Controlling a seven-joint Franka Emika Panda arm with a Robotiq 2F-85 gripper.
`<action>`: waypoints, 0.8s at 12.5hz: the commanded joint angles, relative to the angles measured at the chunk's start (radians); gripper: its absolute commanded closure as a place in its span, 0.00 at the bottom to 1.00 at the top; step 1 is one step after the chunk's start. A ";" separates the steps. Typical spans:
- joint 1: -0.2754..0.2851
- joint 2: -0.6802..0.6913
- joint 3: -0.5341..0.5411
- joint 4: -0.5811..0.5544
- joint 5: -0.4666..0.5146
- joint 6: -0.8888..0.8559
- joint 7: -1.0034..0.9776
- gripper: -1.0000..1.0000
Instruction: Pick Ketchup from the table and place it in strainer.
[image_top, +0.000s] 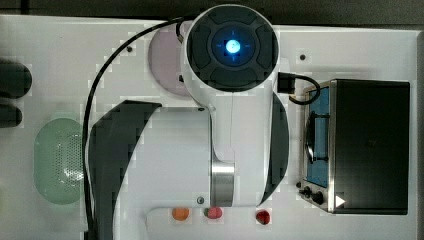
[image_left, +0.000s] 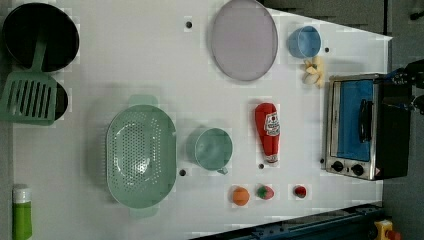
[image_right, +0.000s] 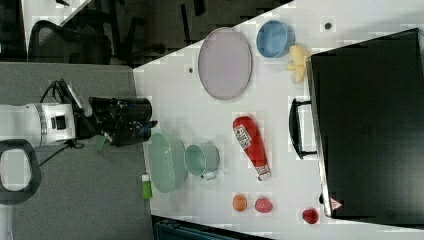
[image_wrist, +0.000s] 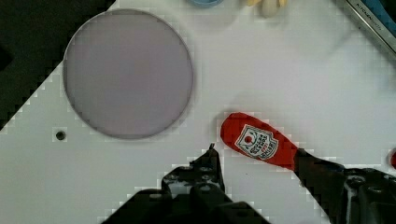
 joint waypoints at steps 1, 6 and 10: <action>-0.111 -0.226 0.013 -0.111 0.006 -0.138 -0.122 0.21; -0.106 -0.191 0.020 -0.150 0.006 -0.136 -0.175 0.00; -0.102 -0.109 0.036 -0.207 0.006 -0.128 -0.247 0.00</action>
